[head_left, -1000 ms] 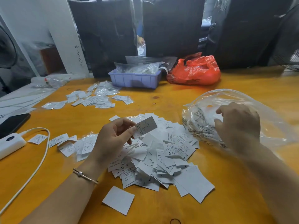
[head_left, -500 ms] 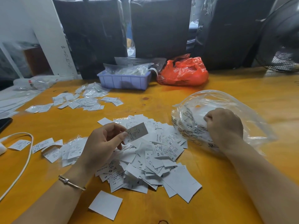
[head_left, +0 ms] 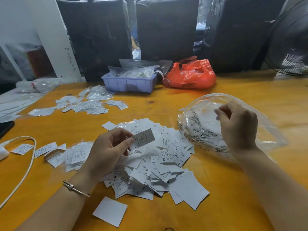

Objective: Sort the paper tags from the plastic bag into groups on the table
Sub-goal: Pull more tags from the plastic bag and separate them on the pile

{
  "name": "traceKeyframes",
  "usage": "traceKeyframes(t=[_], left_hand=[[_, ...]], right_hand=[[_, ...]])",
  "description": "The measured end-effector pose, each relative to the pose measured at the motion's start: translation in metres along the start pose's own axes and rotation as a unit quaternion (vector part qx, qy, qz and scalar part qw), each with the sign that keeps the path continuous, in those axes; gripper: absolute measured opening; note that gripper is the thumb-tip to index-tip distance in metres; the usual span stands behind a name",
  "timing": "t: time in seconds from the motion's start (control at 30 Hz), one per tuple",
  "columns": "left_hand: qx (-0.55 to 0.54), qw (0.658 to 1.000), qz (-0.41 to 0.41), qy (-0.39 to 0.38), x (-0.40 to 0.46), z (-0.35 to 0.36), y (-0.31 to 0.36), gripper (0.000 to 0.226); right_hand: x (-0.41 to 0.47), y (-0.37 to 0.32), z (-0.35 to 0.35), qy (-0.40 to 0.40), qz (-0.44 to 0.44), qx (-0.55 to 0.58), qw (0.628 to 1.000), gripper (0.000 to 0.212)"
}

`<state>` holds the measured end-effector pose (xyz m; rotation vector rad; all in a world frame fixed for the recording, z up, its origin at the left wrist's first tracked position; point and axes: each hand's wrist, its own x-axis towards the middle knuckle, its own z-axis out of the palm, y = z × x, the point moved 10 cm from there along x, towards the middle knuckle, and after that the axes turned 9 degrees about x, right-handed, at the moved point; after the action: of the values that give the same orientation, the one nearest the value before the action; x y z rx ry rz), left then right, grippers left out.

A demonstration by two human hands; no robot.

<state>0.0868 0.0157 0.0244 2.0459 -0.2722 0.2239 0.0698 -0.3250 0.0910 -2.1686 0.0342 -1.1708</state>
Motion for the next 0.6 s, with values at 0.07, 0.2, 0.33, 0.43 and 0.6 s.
traceKeyframes(t=[0.07,0.2,0.33,0.43,0.6], left_hand=[[0.000,1.000,-0.001,0.000,0.000,0.000,0.000,0.012],[-0.001,1.000,-0.001,0.001,0.000,0.000,0.000,0.012],[0.004,1.000,0.001,-0.001,0.000,0.000,0.000,0.011],[0.005,1.000,0.001,-0.001,0.000,0.000,0.000,0.012],[0.008,1.000,0.008,0.003,0.000,-0.001,0.001,0.015]], right_hand=[[0.000,-0.005,-0.006,0.023,-0.005,0.054,0.998,0.006],[0.001,-0.001,-0.007,0.035,0.058,0.170,0.983,0.019],[0.000,-0.013,-0.004,0.002,-0.004,0.056,0.998,0.030],[-0.003,-0.007,0.014,-0.073,-0.006,-0.065,0.995,0.034],[-0.006,0.027,0.029,-0.139,0.077,-0.148,0.976,0.041]])
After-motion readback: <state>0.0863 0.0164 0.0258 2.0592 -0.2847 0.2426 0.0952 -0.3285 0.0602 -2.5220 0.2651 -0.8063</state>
